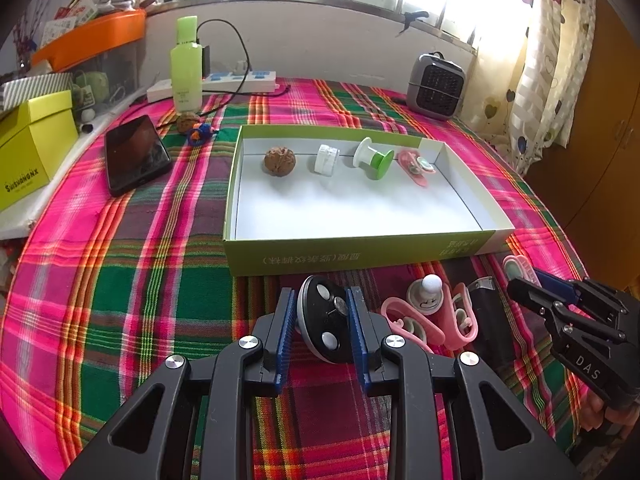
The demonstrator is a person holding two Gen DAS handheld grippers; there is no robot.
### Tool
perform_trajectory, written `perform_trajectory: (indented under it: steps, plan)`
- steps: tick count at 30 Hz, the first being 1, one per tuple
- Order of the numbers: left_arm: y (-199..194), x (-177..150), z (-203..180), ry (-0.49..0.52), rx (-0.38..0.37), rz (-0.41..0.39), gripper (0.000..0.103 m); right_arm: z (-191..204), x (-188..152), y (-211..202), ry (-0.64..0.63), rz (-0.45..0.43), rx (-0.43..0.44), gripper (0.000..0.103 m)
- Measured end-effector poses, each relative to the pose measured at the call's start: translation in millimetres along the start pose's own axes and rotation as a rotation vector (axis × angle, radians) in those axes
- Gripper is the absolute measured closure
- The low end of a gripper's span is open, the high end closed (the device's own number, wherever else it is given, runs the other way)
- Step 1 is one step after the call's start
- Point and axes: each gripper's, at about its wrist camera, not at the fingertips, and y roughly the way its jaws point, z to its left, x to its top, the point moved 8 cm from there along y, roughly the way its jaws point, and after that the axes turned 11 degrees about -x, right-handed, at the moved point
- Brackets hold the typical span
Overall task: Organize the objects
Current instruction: 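Lift the black disc and pink clip with both grippers and carry them over the box lid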
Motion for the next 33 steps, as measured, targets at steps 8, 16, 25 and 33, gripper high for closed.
perform_trajectory:
  steps: [8, 16, 25, 33]
  plan:
    - [-8.2, 4.1, -0.4, 0.009, -0.001, -0.014, 0.079, 1.7, 4.9, -5.1, 0.005, -0.018, 0.009, 0.078]
    - [-15.5, 12.2, -3.6, 0.018, -0.003, -0.034, 0.079, 7.8, 15.2, -10.1, -0.005, -0.041, 0.031, 0.078]
    - [-18.1, 16.7, -4.5, 0.02, -0.001, -0.044, 0.079, 14.9, 23.1, -12.8, -0.022, -0.056, 0.044, 0.078]
    - [-20.5, 23.6, -4.2, 0.019, -0.006, -0.054, 0.079, 20.0, 31.3, -12.3, -0.028, -0.069, 0.062, 0.078]
